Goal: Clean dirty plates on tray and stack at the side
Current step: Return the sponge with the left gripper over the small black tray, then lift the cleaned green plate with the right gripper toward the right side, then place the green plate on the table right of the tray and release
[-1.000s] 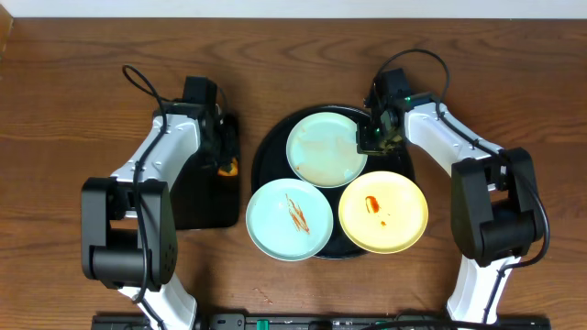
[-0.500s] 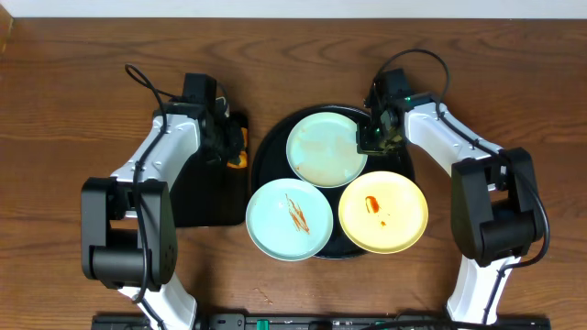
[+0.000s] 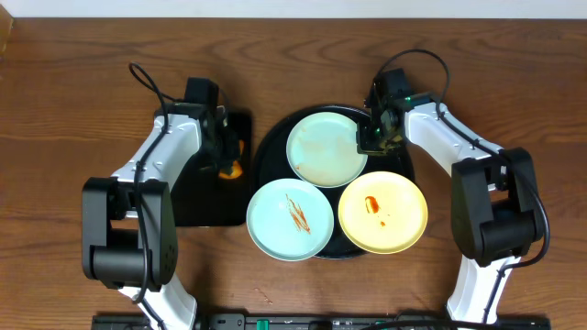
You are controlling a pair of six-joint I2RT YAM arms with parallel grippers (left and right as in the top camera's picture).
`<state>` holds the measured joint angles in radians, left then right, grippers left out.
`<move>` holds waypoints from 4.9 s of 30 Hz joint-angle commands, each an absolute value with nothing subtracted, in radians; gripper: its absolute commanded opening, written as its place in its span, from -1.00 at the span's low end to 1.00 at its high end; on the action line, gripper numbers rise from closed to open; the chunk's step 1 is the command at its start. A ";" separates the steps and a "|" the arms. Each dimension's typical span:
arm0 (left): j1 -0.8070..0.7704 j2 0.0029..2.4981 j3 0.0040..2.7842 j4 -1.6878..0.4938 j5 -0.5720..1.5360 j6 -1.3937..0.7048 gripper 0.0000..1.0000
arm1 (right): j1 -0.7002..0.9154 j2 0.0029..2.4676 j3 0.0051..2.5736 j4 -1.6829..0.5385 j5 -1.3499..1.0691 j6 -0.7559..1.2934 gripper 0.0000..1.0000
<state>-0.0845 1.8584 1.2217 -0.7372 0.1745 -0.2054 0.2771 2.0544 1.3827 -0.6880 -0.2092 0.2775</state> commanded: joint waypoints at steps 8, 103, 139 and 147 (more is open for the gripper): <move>-0.085 1.868 1.227 -0.781 0.025 -0.204 -0.41 | 0.293 2.070 1.379 -0.702 -0.238 0.207 -0.98; -0.085 1.868 1.227 -0.788 0.026 -0.204 -0.10 | 0.127 1.993 1.377 -0.620 -0.139 0.149 0.04; -0.085 1.868 1.227 -0.788 0.026 -0.204 -0.10 | 0.197 1.772 1.378 -0.596 0.038 0.087 -0.98; -0.085 1.868 1.227 -0.788 0.026 -0.204 -0.10 | 0.358 1.718 1.378 -0.596 0.469 0.043 -0.98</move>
